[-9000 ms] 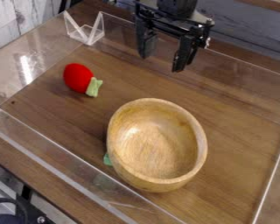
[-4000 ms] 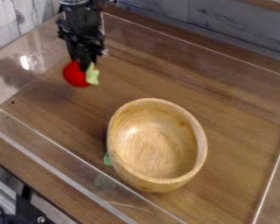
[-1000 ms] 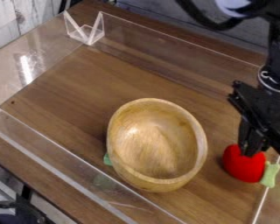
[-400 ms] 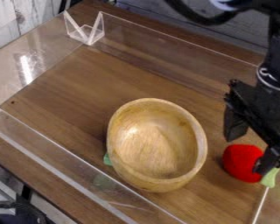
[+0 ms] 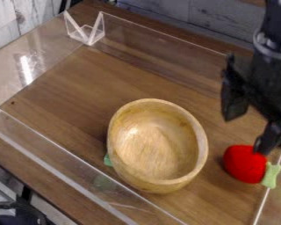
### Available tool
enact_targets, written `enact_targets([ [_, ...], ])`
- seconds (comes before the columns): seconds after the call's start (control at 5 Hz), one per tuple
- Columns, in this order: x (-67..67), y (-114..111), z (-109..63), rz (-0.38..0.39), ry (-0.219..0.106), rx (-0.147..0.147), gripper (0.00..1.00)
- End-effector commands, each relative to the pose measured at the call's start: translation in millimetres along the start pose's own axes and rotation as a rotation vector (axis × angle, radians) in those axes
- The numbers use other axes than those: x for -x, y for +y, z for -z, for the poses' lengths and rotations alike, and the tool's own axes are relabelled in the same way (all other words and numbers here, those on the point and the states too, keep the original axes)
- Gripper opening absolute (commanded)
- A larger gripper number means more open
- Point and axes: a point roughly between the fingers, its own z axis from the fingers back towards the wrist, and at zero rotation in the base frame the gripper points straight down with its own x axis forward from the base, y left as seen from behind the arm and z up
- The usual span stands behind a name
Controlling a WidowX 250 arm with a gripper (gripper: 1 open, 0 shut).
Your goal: Move the red object to the right side of the table
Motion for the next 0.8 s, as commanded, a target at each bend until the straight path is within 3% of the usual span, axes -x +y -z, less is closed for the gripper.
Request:
enact_targets([
  [0.0,-15.3,6.1,-29.9,-0.077,-0.116,-0.028,1.00],
  [0.4,-22.3,3.5,-42.2,-0.010,-0.213,-0.036,1.00],
  [0.6,-24.7,0.6,-50.7,-0.061,-0.259,-0.073,1.00],
])
